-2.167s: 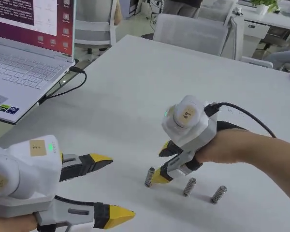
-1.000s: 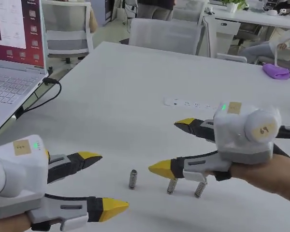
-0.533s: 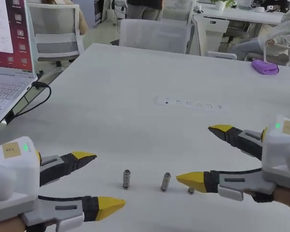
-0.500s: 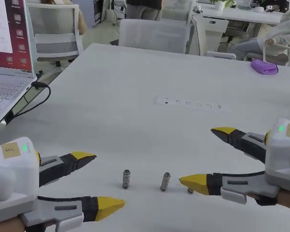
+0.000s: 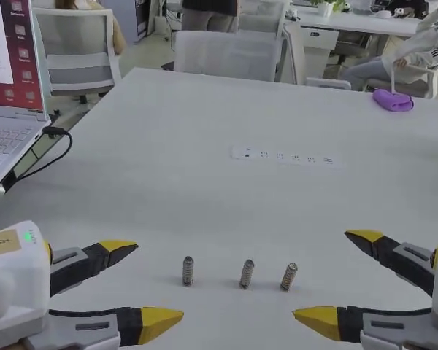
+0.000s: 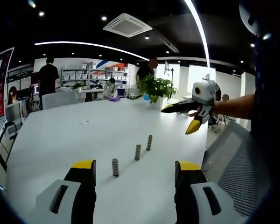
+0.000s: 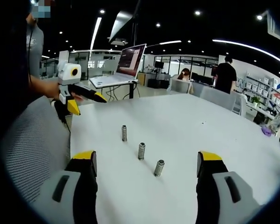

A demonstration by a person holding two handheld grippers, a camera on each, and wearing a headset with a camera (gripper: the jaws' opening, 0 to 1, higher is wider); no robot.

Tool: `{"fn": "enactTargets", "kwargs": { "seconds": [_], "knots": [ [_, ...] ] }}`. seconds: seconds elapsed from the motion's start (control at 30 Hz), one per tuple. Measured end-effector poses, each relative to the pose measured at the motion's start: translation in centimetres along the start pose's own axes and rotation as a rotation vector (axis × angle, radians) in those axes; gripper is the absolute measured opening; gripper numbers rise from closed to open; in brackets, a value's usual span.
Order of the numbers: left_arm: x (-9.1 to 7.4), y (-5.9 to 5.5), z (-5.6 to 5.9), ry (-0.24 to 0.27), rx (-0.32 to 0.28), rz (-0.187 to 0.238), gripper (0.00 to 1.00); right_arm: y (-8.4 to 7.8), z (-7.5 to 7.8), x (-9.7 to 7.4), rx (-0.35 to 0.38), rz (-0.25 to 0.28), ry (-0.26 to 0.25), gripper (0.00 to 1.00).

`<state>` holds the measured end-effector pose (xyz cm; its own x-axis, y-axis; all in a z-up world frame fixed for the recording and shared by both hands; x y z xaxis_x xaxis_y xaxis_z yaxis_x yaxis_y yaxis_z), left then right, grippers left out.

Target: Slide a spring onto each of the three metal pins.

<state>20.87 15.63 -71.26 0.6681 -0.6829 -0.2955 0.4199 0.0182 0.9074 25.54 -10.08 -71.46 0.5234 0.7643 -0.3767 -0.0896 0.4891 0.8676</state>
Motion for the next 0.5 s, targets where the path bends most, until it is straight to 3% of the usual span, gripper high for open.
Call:
{"fn": "enactTargets", "kwargs": {
  "seconds": [0.17,0.2,0.5],
  "knots": [
    [0.2,-0.7,0.0,0.0,-0.01,-0.011,0.65,-1.0,-0.3,-0.5,0.002,0.001,0.012,0.91],
    [0.3,-0.9,0.0,-0.003,-0.018,-0.011,0.66,-1.2,-0.3,-0.4,0.018,0.023,0.01,0.91],
    [0.4,-2.5,-0.9,0.017,-0.052,-0.035,0.66,-3.5,-0.6,0.0,0.04,-0.009,0.02,0.92]
  ]
}}
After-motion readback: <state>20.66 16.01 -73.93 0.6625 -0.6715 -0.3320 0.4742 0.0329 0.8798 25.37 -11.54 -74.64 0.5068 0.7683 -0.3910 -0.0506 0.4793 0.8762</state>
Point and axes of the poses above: the centre of the closed fingertips' face, and the gripper's own axes: x roughly forward along the fingers, z roughly to its right, y roughly out of its top, the point moved 5 cm from there along -x, roughly backward along the fingers, and after that the axes turned 14 degrees about -x, right-handed, at the moved point
